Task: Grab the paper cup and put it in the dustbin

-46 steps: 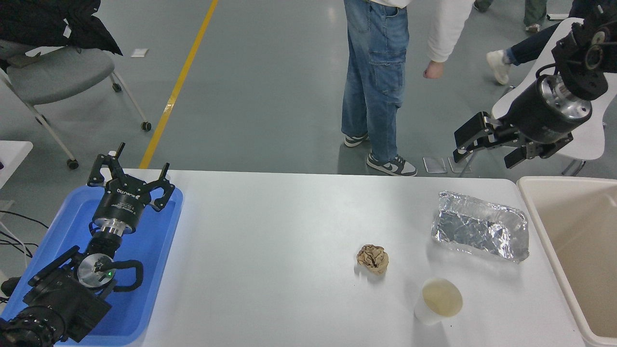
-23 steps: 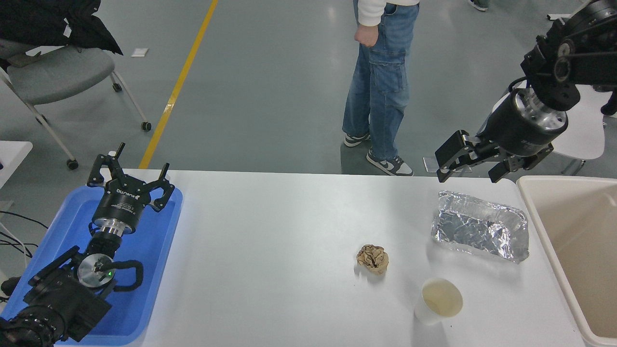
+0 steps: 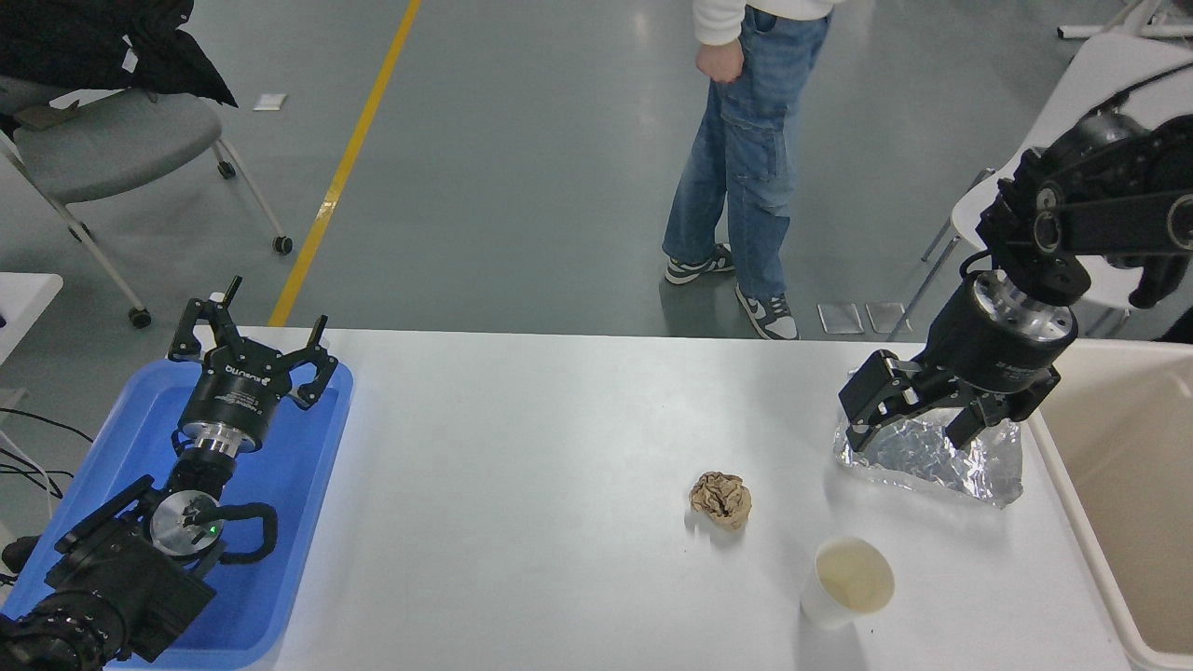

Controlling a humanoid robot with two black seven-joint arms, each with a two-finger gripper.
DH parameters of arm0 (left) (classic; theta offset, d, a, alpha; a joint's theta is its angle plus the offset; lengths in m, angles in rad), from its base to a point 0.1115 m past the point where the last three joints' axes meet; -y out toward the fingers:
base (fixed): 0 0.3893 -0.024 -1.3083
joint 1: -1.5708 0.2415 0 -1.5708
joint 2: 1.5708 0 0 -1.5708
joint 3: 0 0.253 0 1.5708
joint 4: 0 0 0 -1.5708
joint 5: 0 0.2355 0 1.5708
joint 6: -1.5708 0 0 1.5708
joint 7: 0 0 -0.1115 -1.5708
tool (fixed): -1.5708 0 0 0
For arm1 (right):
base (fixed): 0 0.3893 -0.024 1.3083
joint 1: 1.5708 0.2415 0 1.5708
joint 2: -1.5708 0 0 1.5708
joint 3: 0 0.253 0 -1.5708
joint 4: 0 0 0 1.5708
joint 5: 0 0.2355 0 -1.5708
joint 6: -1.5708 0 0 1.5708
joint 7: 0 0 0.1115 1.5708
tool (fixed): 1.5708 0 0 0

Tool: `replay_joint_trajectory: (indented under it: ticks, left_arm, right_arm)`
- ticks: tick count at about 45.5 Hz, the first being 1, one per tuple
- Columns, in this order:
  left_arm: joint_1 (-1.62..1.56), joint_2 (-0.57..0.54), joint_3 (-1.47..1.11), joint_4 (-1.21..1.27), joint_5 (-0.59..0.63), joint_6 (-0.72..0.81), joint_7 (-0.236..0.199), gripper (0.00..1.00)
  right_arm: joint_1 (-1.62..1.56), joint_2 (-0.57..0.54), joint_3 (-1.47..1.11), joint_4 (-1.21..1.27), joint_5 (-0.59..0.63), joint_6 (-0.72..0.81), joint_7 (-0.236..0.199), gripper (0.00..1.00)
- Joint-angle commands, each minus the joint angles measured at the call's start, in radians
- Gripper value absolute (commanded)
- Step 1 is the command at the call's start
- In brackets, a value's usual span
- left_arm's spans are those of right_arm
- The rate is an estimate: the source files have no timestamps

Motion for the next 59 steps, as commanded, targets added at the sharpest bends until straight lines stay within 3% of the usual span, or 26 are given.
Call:
replay_joint_trajectory:
  ticks: [1,26,33,44,46,48,51,59]
  left_arm:
    - [0.000,0.000,0.000,0.000,0.000,0.000,0.001,1.00]
    - [0.000,0.000,0.000,0.000,0.000,0.000,-0.001,1.00]
    - [0.000,0.000,0.000,0.000,0.000,0.000,0.001,1.00]
    - [0.000,0.000,0.000,0.000,0.000,0.000,0.001,1.00]
    - [0.000,0.000,0.000,0.000,0.000,0.000,0.001,1.00]
    - [0.000,0.000,0.000,0.000,0.000,0.000,0.001,1.00]
    - [0.000,0.000,0.000,0.000,0.000,0.000,0.001,1.00]
    - [0.000,0.000,0.000,0.000,0.000,0.000,0.001,1.00]
  right_arm:
    - [-0.162,-0.001,0.006,-0.009,-0.046,-0.166,0.002,1.00]
    - [-0.344,0.002,0.024,-0.089,-0.046,-0.376,0.005,1.00]
    - [-0.374,0.004,0.026,-0.098,-0.045,-0.404,0.006,0.96]
    - [-0.409,0.018,0.024,-0.102,-0.049,-0.436,0.009,0.40]
    - [-0.409,0.018,0.024,-0.107,-0.049,-0.442,0.009,0.24]
    - [-0.409,0.018,0.024,-0.109,-0.049,-0.443,0.009,0.19]
    - [-0.407,0.018,0.024,-0.110,-0.049,-0.445,0.009,0.00]
    - [-0.391,0.015,0.024,-0.109,-0.046,-0.447,0.008,0.00]
